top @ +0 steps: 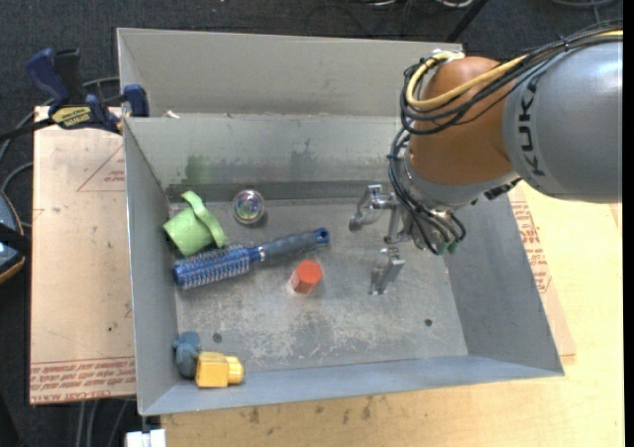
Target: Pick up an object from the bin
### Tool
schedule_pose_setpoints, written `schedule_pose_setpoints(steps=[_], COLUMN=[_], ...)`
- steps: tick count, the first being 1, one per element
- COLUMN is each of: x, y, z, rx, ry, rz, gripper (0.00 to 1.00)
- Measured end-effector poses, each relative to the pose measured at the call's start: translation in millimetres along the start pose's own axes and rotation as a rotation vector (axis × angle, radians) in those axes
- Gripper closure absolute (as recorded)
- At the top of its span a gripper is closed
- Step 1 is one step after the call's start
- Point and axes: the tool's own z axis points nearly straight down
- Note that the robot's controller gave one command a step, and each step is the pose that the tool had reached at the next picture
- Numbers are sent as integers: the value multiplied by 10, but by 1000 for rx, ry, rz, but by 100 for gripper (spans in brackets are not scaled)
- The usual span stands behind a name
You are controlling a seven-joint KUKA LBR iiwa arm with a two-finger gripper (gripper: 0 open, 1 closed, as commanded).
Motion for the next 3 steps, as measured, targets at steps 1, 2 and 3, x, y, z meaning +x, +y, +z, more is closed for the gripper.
schedule_pose_setpoints(steps=[1,2,3], x=[-334,-271,-276], y=[519,656,676], z=[749,798,788], rx=[2,9,4], ry=[-10,-17,-18], rz=[16,31,31], gripper=[0,0,100])
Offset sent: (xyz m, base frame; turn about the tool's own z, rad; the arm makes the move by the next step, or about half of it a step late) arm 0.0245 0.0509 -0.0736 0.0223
